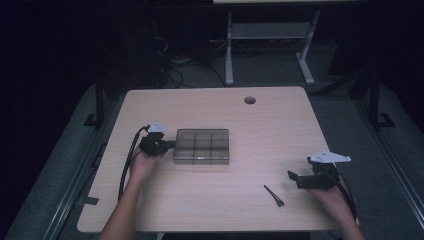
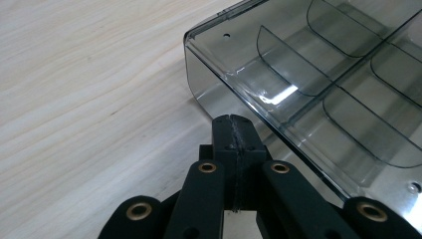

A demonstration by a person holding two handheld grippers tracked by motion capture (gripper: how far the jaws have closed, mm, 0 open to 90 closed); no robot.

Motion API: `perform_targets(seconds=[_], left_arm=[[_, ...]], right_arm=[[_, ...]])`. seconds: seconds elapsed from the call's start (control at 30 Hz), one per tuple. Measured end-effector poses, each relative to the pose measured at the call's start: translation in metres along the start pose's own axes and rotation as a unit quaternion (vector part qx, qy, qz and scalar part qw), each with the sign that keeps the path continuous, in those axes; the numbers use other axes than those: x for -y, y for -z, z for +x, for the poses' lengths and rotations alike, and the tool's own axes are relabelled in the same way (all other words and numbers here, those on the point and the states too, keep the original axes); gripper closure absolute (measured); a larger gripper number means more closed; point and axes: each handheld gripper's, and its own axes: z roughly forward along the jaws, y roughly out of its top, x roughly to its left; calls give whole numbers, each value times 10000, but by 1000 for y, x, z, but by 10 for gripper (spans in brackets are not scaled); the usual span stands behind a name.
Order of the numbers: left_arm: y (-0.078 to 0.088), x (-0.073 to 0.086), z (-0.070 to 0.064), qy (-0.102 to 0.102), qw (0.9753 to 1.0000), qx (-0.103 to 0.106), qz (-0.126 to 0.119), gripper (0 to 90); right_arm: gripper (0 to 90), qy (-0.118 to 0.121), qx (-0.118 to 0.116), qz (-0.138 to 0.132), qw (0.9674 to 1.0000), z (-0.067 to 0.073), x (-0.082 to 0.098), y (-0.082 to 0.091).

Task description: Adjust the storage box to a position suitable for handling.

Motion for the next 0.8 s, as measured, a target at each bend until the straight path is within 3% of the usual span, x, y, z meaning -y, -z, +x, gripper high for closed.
perform_targets(seconds=[0.8], left_arm=[[-11,-11,-24,-350,9987,339,136,899]], right_arm=[[65,-1,-17,25,10000,0,0,-1]])
